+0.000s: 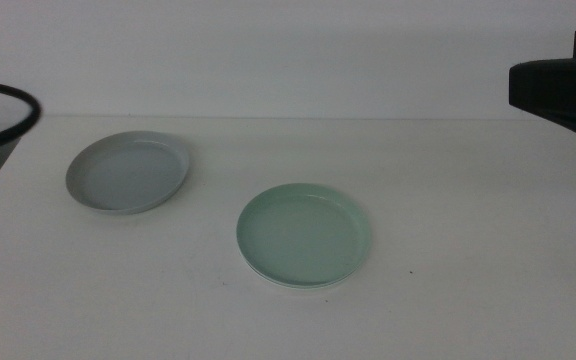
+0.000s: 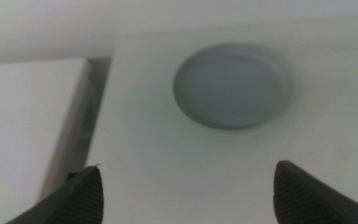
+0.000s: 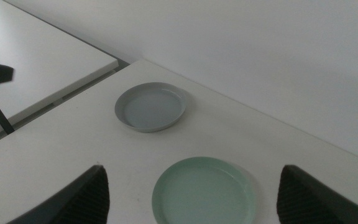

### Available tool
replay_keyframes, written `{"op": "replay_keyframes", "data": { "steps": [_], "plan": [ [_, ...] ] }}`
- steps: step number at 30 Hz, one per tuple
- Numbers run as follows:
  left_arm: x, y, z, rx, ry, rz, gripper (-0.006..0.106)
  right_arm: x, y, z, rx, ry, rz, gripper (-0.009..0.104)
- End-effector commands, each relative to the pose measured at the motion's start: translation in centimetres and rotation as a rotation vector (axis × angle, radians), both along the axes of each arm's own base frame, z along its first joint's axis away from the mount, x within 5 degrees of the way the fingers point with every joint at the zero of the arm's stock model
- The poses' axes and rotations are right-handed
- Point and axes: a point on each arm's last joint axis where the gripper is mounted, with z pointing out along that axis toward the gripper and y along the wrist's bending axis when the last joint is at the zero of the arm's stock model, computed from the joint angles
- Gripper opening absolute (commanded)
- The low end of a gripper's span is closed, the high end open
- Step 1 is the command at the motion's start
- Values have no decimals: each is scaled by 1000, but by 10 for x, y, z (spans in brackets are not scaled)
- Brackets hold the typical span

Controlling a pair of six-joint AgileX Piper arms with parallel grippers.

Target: Stack the three bowls on top of each other.

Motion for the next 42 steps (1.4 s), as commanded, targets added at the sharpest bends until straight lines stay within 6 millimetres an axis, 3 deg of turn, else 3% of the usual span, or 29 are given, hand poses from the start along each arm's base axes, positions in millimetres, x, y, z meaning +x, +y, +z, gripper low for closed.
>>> {"op": "replay_keyframes", "data": {
  "steps": [1,3,7,14,20,28,34,38,42],
  "plan": [
    [15,0,-5,-15,15,-28,94,0,-1,0,0,-10,-3,91],
    [28,-1,-11,-74,66,-18,94,0,-1,0,0,-10,-3,91],
    [61,4,-2,-120,167,6,94,0,-1,0,0,-10,-3,91],
    [143,18,-8,-141,319,39,94,0,-1,0,0,-10,-3,91],
    [204,25,-47,-216,467,63,94,0,-1,0,0,-10,-3,91],
    [273,41,-91,-162,587,88,94,0,-1,0,1,-10,-3,91],
    [310,46,-131,-167,614,89,94,0,-1,0,1,-10,-3,91],
    [319,48,-151,-171,614,91,93,0,-1,0,1,-10,-3,91],
    [322,48,-165,-171,626,93,84,0,-1,0,1,-10,-3,91]
  ]
}}
